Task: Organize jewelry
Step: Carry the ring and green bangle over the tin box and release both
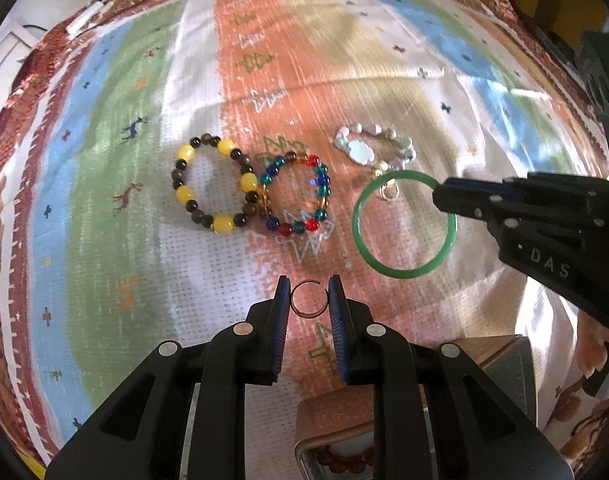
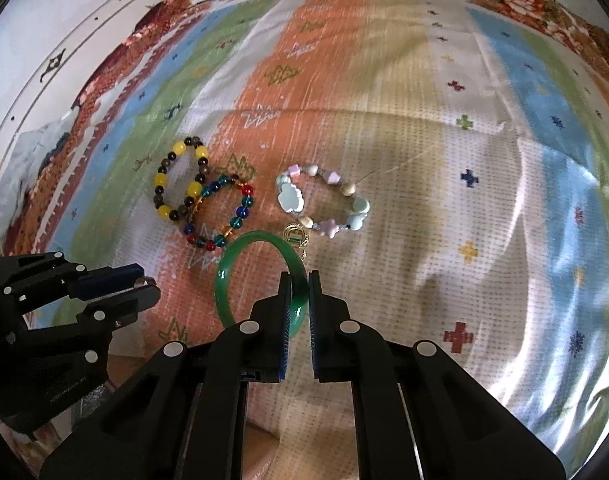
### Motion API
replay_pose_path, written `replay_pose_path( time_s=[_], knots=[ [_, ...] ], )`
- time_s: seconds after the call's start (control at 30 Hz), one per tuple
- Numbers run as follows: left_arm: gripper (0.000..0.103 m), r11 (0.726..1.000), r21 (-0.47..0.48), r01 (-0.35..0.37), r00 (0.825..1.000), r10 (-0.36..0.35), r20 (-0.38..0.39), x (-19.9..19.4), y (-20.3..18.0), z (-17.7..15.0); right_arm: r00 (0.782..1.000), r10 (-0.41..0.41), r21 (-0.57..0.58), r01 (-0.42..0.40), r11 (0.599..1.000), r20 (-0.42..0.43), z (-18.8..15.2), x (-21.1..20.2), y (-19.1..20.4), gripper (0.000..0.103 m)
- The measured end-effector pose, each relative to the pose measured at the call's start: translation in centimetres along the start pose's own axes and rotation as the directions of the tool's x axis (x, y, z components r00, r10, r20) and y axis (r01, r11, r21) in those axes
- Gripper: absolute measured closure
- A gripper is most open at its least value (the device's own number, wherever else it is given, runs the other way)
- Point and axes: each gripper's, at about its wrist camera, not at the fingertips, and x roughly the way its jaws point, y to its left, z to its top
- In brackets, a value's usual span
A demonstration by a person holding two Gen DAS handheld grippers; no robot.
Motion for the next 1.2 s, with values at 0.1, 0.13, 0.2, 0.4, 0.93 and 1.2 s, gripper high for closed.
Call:
replay_pose_path(
  time_s=[0.1,0.13,0.2,0.4,0.93,1.2],
  knots=[
    [0.084,1.000,-0.016,-0.011,0.999,0.012,0.030,-0.4,-0.4,0.1,1.000,-0.016,-0.013,0.016,1.000,0.021,-0.4,-0.4,0.3,0.094],
    [0.084,1.000,-0.021,-0.015,0.999,0.016,0.045,-0.6,-0.4,0.0,0.999,-0.022,-0.014,0.023,1.000,0.027,-0.5,-0.6,0.3,0.094],
    [0.084,0.999,-0.031,-0.016,0.997,0.018,0.069,-1.1,-0.4,0.0,0.999,-0.024,-0.010,0.025,1.000,0.044,-0.8,-1.0,0.3,0.093],
    [0.084,0.998,-0.053,-0.033,0.989,0.040,0.144,-2.6,-0.5,-0.5,0.987,0.000,-0.020,0.003,1.000,0.159,-1.4,-3.5,0.8,0.093],
    [0.084,0.994,-0.103,-0.044,0.950,0.073,0.304,-6.8,-0.2,-2.8,0.946,0.007,-0.075,0.018,0.997,0.324,-3.6,-8.1,2.1,0.093],
    [0.084,0.996,-0.084,-0.038,0.926,0.067,0.373,-8.5,-1.4,-5.1,0.921,0.038,-0.111,0.006,0.994,0.388,-5.4,-10.3,3.3,0.093]
  ],
)
